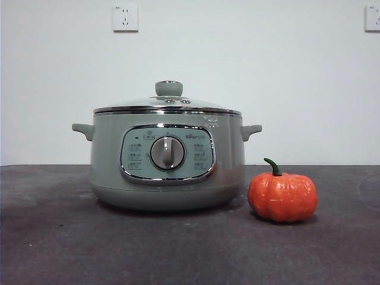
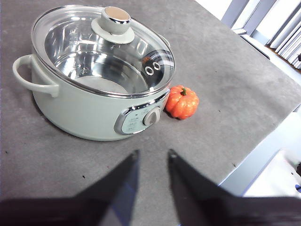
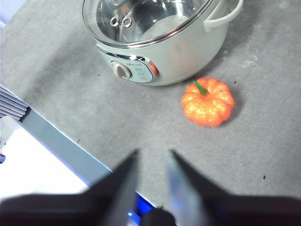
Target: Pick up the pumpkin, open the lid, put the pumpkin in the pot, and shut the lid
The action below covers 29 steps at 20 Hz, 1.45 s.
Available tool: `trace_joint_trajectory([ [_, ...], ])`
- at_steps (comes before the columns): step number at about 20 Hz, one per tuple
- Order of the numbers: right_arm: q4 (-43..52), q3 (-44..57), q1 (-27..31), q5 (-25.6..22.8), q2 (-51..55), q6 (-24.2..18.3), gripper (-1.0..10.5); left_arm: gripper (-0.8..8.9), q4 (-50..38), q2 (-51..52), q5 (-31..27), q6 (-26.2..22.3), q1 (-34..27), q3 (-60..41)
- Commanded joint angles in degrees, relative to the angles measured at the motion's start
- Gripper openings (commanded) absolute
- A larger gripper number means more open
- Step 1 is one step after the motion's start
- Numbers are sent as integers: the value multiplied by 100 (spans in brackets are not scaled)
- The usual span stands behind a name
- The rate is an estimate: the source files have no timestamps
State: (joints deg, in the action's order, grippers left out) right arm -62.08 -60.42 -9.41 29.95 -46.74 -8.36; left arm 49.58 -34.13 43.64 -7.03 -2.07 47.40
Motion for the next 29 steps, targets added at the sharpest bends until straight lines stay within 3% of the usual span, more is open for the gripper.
trace_joint_trajectory([
  [1, 31, -9, -15, -7, -4, 101, 682, 762, -66, 4, 4, -50, 20, 4],
  [8, 81, -9, -319, -57, -125, 74, 682, 760, -66, 4, 7, -50, 20, 7],
  [10, 133, -9, -461, -308, -334, -31, 681, 760, -63, 4, 7, -50, 20, 24],
  [21, 1537, -9, -1377, -1541, -2848, -426, 691, 759, -63, 4, 13, -46, 24, 35],
  [29, 2435, -9, -1392, -1707, -4293, -673, 691, 759, -63, 4, 9, -46, 24, 35],
])
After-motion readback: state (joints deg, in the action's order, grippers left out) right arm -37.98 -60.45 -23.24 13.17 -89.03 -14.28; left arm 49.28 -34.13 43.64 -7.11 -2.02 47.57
